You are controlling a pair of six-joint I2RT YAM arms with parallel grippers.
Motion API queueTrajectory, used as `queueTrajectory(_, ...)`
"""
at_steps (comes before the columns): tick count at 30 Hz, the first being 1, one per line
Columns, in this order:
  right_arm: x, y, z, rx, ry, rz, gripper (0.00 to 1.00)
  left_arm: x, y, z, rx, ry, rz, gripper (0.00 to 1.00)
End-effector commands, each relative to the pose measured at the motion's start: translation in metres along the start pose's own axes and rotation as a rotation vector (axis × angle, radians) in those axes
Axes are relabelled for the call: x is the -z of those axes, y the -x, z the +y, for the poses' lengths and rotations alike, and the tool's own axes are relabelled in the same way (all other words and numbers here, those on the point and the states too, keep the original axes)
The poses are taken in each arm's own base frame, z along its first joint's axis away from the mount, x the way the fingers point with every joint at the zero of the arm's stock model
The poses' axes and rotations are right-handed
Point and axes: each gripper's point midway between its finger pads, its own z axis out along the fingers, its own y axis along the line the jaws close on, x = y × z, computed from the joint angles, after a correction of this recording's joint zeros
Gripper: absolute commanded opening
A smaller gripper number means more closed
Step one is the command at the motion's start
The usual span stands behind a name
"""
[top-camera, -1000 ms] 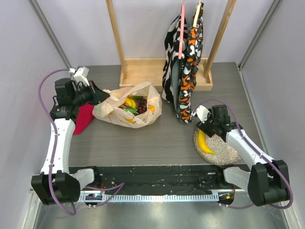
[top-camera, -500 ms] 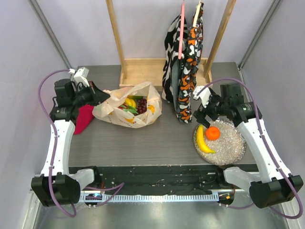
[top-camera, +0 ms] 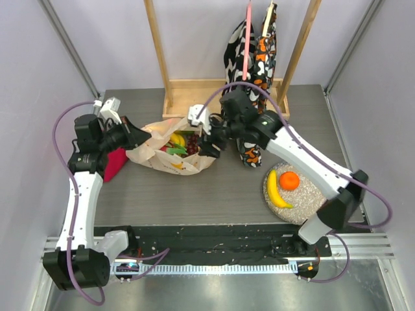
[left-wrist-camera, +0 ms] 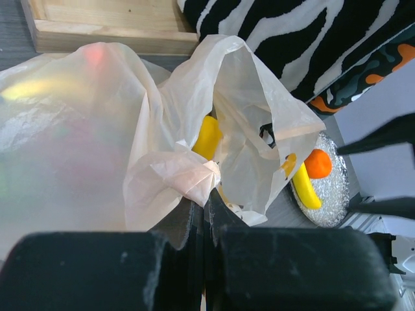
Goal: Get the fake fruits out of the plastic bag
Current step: Adjust the plastic bag at the center of the board.
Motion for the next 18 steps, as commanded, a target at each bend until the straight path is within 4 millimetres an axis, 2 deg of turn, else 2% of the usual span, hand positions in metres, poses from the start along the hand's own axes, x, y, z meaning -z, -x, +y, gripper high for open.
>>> queueTrajectory(1,-0.049,0.025,-0.036,-0.066,-0.065,-0.087,0.58,0.011,0.002,-0.014,-0.023,-0.031,-0.031,0.00)
queueTrajectory(2,-0.059,0.025,-0.046,-0.079,-0.088,-0.085,0.56,0.012,0.000,-0.014,-0.022,-0.026,-0.026,0.00)
queueTrajectory(3,-0.086,0.008,-0.056,-0.120,-0.097,-0.046,0.52,0.014,0.000,-0.015,-0.026,-0.025,-0.028,0.00)
queueTrajectory(5,-0.103,-0.004,-0.083,-0.145,-0.189,-0.001,0.48,0.016,-0.002,-0.016,-0.026,-0.025,-0.027,0.00)
queueTrajectory(6,-0.124,-0.025,-0.092,-0.179,-0.212,0.054,0.46,0.017,-0.002,-0.016,-0.026,-0.024,-0.029,0.00)
queueTrajectory(7,-0.127,-0.038,-0.108,-0.226,-0.274,0.085,0.45,0.017,-0.002,-0.016,-0.026,-0.025,-0.029,0.00)
queueTrajectory(8,-0.129,-0.040,-0.119,-0.246,-0.310,0.087,0.44,0.018,-0.003,-0.016,-0.027,-0.026,-0.031,0.00)
queueTrajectory(9,-0.135,-0.052,-0.127,-0.271,-0.330,0.106,0.43,0.018,-0.003,-0.017,-0.029,-0.029,-0.030,0.00)
queueTrajectory(12,-0.130,-0.062,-0.150,-0.296,-0.427,0.113,0.43,0.017,-0.006,-0.016,-0.027,-0.030,-0.027,0.00)
queueTrajectory(18,-0.123,-0.082,-0.171,-0.273,-0.560,0.182,0.68,0.016,-0.017,-0.013,-0.015,-0.039,-0.016,0.00)
